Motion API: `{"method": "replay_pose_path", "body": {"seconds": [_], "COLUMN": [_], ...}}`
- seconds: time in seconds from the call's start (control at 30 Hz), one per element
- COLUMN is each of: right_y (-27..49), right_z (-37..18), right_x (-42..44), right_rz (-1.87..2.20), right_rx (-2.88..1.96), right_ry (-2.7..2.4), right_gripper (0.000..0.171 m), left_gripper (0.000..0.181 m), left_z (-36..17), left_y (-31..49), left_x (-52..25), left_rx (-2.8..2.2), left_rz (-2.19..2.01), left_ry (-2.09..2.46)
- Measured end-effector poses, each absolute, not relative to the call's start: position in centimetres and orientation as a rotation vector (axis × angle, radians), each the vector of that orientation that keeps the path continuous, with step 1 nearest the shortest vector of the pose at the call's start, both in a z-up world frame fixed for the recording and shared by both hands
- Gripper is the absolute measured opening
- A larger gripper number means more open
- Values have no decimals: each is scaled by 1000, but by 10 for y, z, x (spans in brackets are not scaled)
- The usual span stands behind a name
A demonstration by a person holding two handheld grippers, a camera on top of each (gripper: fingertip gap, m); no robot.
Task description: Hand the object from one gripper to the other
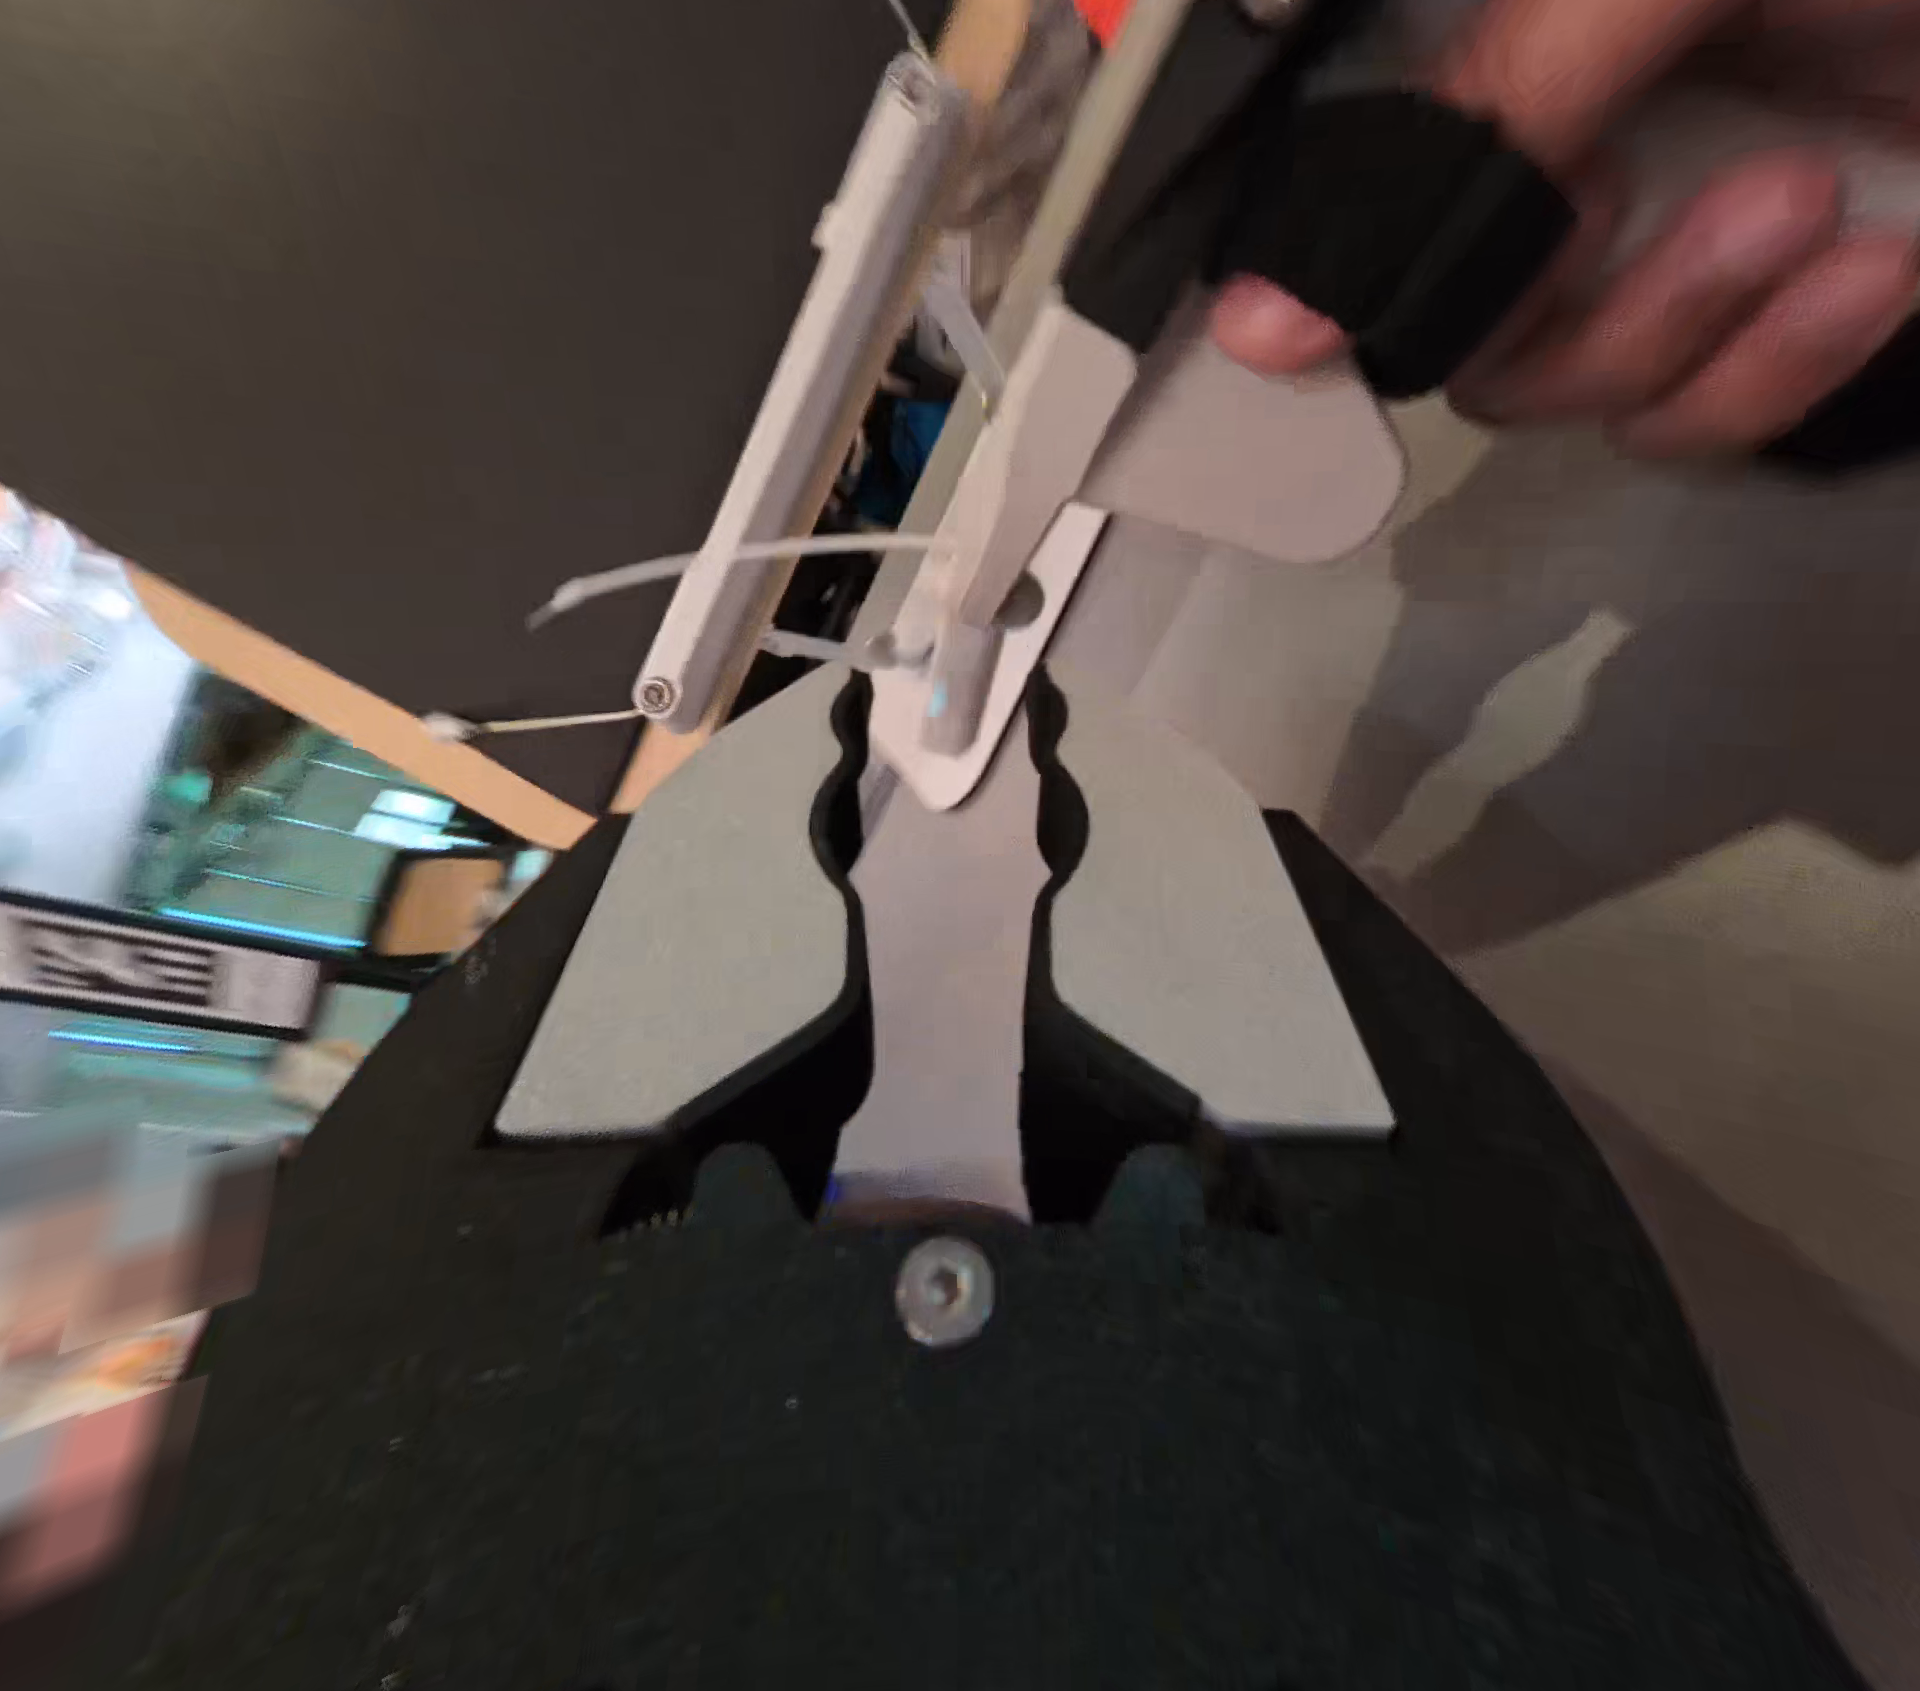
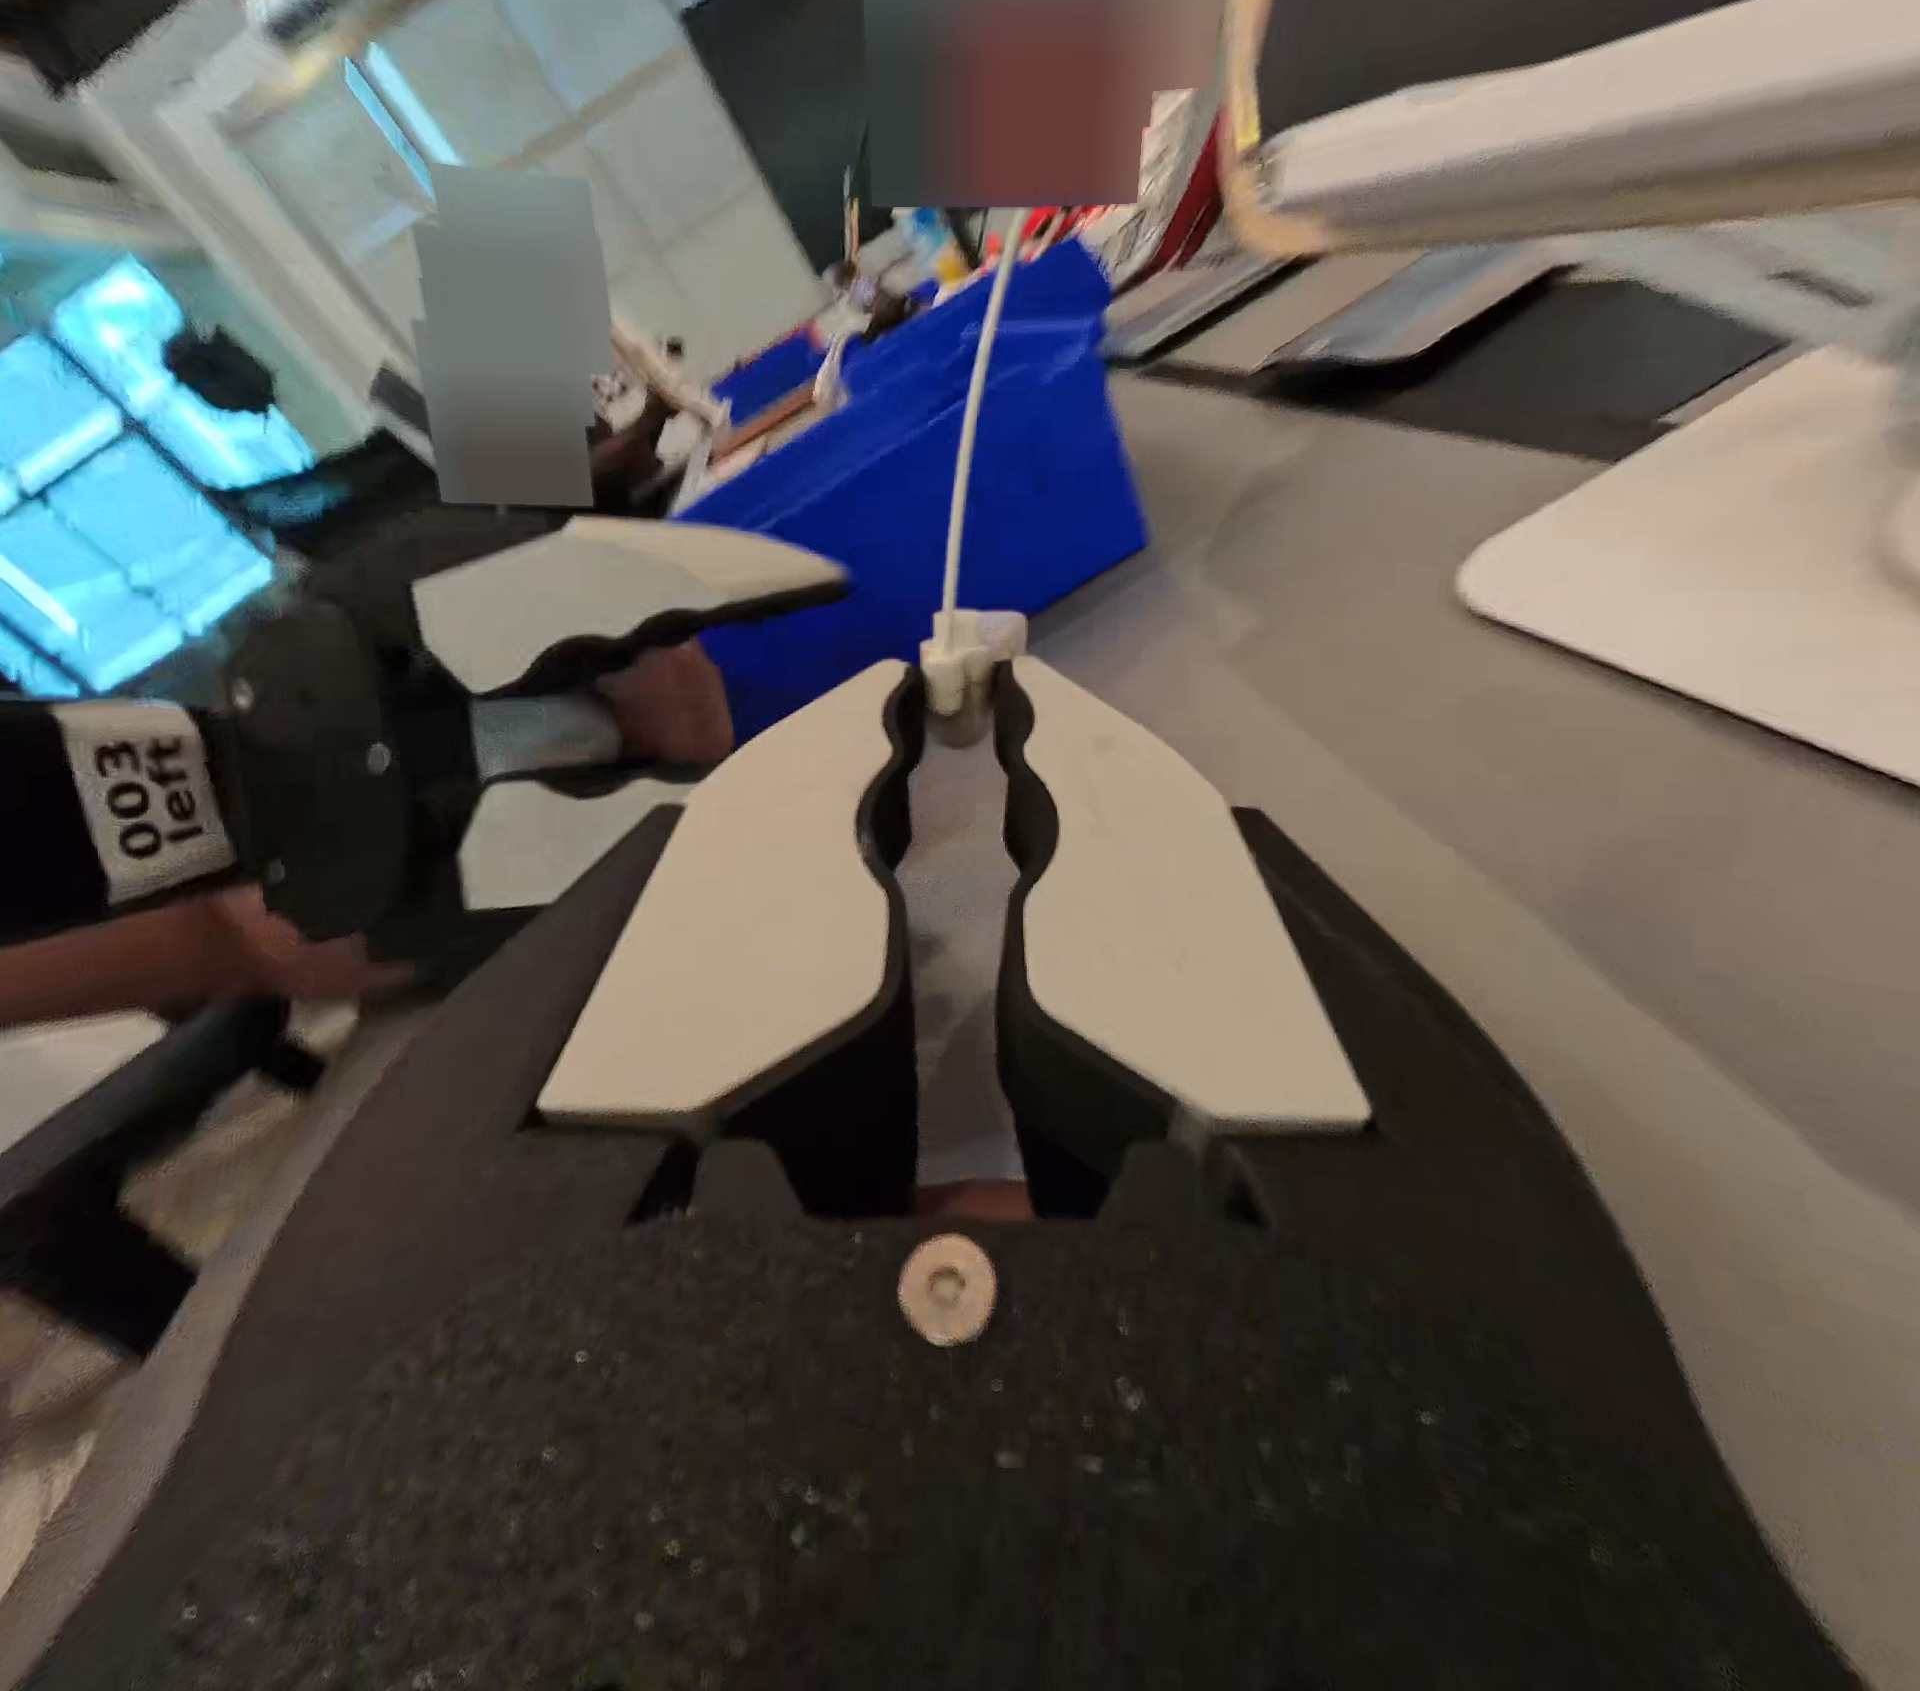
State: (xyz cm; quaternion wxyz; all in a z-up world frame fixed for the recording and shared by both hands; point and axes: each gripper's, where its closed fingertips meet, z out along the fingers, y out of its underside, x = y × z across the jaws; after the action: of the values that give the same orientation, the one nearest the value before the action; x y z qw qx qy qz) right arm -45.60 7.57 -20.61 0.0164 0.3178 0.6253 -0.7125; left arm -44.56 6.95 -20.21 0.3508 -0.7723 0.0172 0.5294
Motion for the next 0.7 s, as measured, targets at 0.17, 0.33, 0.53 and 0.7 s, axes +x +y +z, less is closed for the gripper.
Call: {"method": "replay_pose_path", "body": {"seconds": [0.17,0.33,0.53,0.7], "right_y": [110,125,91,70], "right_z": [-178,-147,-145,-150], "right_x": [-455,-437,-423,-412], "right_rz": [-2456,-2508,-2509,-2449], "right_rx": [966,763,642,599], "right_ry": [1540,1024,1150,1254], "right_gripper": [12,12,12,12], "left_gripper": [25,43,43,22], "left_z": [-192,-175,-156,-154], "left_y": [67,65,61,63], "left_x": [-433,-432,-418,-409], "left_rx": [-1617,-1334,-1137,-1122], "left_rz": [668,75,-189,-166], "left_ry": [-348,-458,-471,-434]}}
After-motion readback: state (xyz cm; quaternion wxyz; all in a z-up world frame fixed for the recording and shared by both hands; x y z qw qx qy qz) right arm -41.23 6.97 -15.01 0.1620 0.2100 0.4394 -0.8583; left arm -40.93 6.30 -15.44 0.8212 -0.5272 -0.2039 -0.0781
